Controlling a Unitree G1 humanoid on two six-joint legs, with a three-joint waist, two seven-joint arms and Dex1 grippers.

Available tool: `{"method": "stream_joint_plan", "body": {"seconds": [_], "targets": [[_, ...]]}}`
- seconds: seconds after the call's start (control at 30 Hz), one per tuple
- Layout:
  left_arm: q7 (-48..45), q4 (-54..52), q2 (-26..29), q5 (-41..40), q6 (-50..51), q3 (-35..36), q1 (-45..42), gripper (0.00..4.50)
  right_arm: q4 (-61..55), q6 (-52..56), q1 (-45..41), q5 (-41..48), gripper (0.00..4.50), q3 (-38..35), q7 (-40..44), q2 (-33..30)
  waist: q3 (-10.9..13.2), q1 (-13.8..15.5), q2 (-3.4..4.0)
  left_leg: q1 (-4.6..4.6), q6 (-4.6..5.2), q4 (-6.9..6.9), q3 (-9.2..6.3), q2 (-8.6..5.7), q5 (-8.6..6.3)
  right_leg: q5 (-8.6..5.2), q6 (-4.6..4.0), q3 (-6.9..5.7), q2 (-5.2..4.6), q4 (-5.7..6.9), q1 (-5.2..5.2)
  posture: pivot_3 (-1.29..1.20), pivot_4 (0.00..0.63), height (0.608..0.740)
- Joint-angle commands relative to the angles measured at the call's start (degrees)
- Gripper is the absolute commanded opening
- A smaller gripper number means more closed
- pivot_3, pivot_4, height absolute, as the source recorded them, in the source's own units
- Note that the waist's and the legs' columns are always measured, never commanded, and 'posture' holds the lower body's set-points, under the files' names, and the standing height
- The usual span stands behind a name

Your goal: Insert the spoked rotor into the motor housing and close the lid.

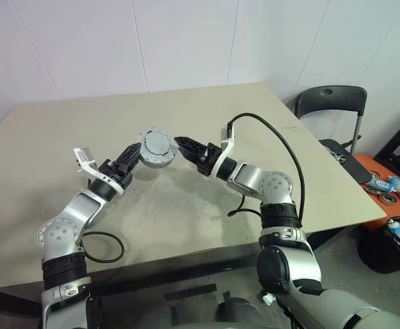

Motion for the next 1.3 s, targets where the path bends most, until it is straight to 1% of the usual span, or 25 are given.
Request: {"method": "stream_joint_plan", "body": {"seconds": [0.03, 0.23, 0.43, 0.63, 0.77, 0.9, 1.13, 1.3], "targets": [[-1.1, -2.4, 0.3, -0.8, -0.9, 1.1, -1.2, 1.3, 0.8, 1.4, -1.6, 1.8, 3.46, -1.0, -0.7, 0.2, 0.0, 0.0, 0.0, 0.0, 0.0, 0.0, 0.0, 0.0, 0.0, 0.0, 0.0, 0.0, 0.0, 0.0, 0.0, 0.0, 0.0, 0.74], [-0.9, -2.6, 0.6, -1.2, -0.9, 1.6, -1.4, 1.3, 1.3, 1.1, -1.7, 1.7, 3.46, -1.2, -1.4, 0.4, 0.0, 0.0, 0.0, 0.0, 0.0, 0.0, 0.0, 0.01, 0.0, 0.0, 0.0, 0.0, -0.01, 0.0, 0.0, 0.0, 0.0, 0.74], [0.9, -4.6, 2.2, -1.4, -2.3, 3.8, -1.2, 1.3, 1.9, 1.4, -1.8, 1.6, 3.46, -1.1, -1.5, 0.4, 0.0, -0.1, 0.0, 0.0, 0.0, 0.01, 0.0, 0.01, 0.0, 0.0, 0.0, 0.0, -0.01, 0.01, -0.01, 0.0, 0.0, 0.74], [1.7, -3.6, 7.2, -0.1, -3.4, 8.5, 2.6, 1.3, 2.9, 1.2, -2.1, 1.0, 3.46, -0.7, -1.5, 0.3, 0.0, -0.1, 0.0, 0.0, 0.0, -0.04, 0.02, 0.04, 0.0, 0.0, 0.0, 0.04, 0.0, 0.01, -0.05, 0.0, 0.0, 0.74], [1.6, -0.5, 10.5, 2.8, -4.9, 11.5, 4.6, 1.3, 3.0, 1.3, -2.0, 0.9, 3.46, -0.4, -1.6, 0.4, 0.0, 0.0, -0.01, -0.01, 0.0, -0.03, 0.02, 0.04, 0.0, 0.0, 0.0, 0.03, -0.02, 0.01, -0.07, 0.0, 0.0, 0.74], [-0.8, 4.6, 13.6, 6.3, -6.3, 13.2, 5.6, 1.3, 3.0, 1.4, -1.7, 0.8, 3.46, -0.2, -1.6, 0.5, 0.0, 0.0, -0.05, -0.01, 0.0, -0.02, 0.01, 0.04, 0.0, 0.0, 0.0, 0.03, -0.05, 0.01, -0.07, 0.0, 0.0, 0.74], [-4.5, 14.2, 13.7, 13.6, -10.6, 12.8, 3.2, 1.3, 2.6, 1.6, -1.5, 0.8, 3.46, 0.2, -1.9, 0.8, 0.0, 0.0, -0.12, -0.03, 0.0, -0.02, 0.01, 0.04, 0.0, 0.0, -0.01, 0.02, -0.08, 0.01, -0.08, 0.0, 0.0, 0.74], [-5.3, 20.9, 13.5, 20.0, -13.6, 11.6, 1.5, 1.3, 2.6, 1.2, -1.3, 0.5, 3.46, 0.4, -2.2, 0.5, 0.0, 0.0, -0.18, -0.08, 0.0, -0.03, 0.01, 0.05, 0.0, 0.0, -0.01, 0.02, -0.1, 0.01, -0.13, 0.0, 0.0, 0.74]]}}
